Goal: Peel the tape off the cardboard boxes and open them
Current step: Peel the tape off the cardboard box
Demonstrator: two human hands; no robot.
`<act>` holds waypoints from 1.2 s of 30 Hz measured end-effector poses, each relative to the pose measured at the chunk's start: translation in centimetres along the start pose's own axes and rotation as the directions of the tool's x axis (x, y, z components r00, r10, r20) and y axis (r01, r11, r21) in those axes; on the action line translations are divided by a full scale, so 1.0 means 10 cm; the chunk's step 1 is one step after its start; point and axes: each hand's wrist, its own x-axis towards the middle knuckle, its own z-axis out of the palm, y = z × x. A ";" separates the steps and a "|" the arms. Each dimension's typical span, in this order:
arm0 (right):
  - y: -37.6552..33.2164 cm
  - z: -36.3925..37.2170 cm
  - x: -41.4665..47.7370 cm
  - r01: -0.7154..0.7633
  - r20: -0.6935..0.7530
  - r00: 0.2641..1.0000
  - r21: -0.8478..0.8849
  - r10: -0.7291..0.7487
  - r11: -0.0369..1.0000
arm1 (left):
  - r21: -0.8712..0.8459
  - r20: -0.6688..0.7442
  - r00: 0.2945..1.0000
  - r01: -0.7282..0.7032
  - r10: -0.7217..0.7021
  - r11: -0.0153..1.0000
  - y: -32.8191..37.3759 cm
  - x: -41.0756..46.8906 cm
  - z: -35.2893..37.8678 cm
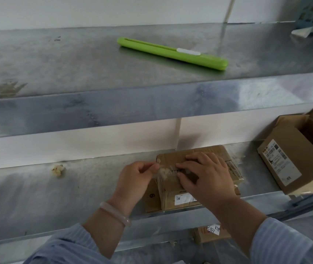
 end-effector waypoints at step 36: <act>0.63 -0.16 -0.56 -0.648 0.329 0.726 0.620 0.605 0.441 | 0.778 0.338 0.834 -0.508 0.435 0.370 0.28 0.13 0.57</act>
